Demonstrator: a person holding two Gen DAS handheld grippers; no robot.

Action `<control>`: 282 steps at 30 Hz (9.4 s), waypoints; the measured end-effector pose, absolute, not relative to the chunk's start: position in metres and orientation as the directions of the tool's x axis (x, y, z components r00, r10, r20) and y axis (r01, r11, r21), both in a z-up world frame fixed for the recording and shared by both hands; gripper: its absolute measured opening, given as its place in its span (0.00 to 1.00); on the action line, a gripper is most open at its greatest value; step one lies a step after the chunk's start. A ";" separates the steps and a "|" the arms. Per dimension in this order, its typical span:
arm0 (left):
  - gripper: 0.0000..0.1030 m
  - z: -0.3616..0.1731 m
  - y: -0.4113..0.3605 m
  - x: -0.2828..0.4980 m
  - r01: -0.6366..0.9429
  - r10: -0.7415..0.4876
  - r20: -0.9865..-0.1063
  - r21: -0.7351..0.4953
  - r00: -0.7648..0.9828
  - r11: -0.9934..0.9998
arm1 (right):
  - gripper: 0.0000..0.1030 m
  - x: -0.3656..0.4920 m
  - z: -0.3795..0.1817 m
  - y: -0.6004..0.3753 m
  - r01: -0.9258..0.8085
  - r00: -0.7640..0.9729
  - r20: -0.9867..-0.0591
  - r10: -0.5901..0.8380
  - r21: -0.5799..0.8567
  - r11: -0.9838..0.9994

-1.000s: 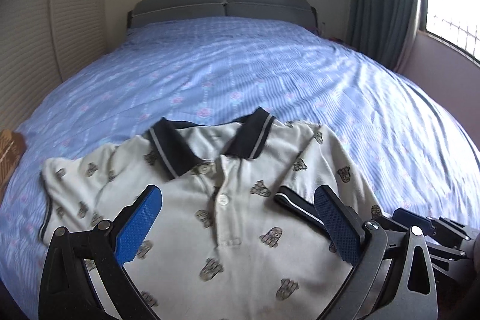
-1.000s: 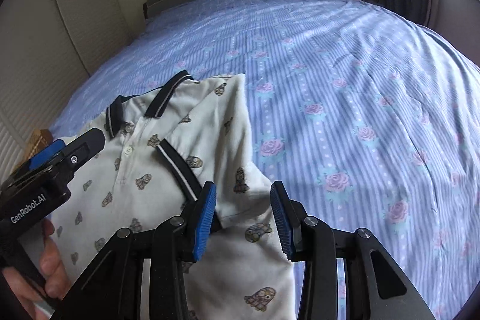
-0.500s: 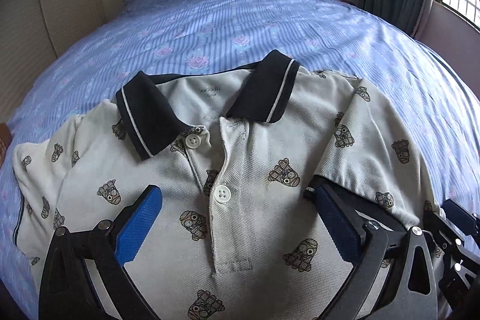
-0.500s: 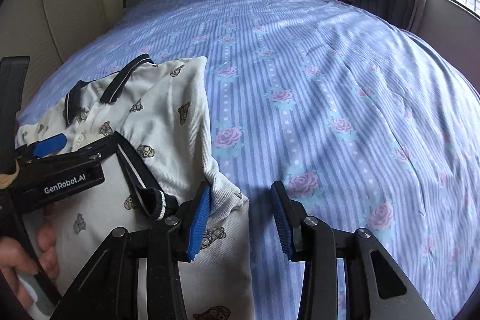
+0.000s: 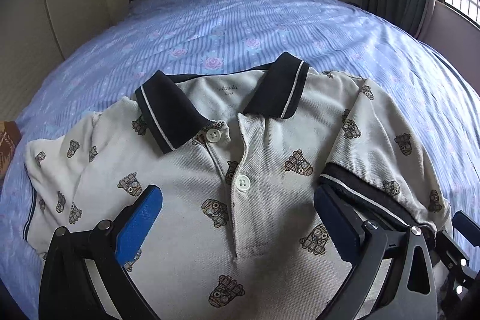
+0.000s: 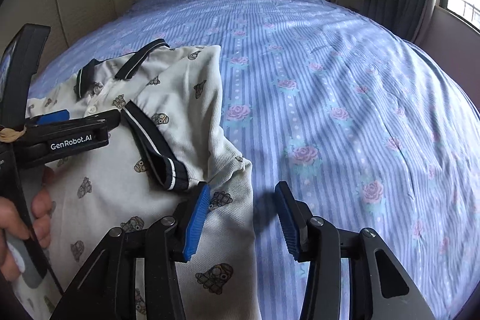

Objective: Fold small clothes

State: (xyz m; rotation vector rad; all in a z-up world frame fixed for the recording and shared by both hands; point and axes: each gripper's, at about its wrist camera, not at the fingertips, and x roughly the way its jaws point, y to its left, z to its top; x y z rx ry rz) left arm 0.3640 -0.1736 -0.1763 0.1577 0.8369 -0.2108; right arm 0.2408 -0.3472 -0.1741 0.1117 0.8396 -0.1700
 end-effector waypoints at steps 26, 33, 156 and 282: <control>0.84 -0.130 0.042 0.353 0.090 -0.050 -0.665 0.025 0.745 0.996 | 0.50 0.276 -0.106 -0.209 0.150 0.811 -0.584 -0.047 0.129 0.980; 0.75 -0.144 0.117 0.389 0.145 -0.128 -0.661 -0.029 0.740 0.989 | 0.50 0.305 -0.127 -0.165 0.181 0.775 -0.632 -0.007 0.212 0.960; 0.08 -0.172 0.003 0.490 0.459 -0.515 -0.808 -0.356 0.286 0.814 | 0.43 0.342 -0.178 -0.191 0.046 0.646 -0.679 0.349 0.491 0.870; 0.07 -0.219 0.061 0.054 -0.079 -0.196 -0.863 -0.262 0.466 0.962 | 0.30 0.014 -0.198 -0.344 0.336 0.597 -0.802 0.015 0.267 0.903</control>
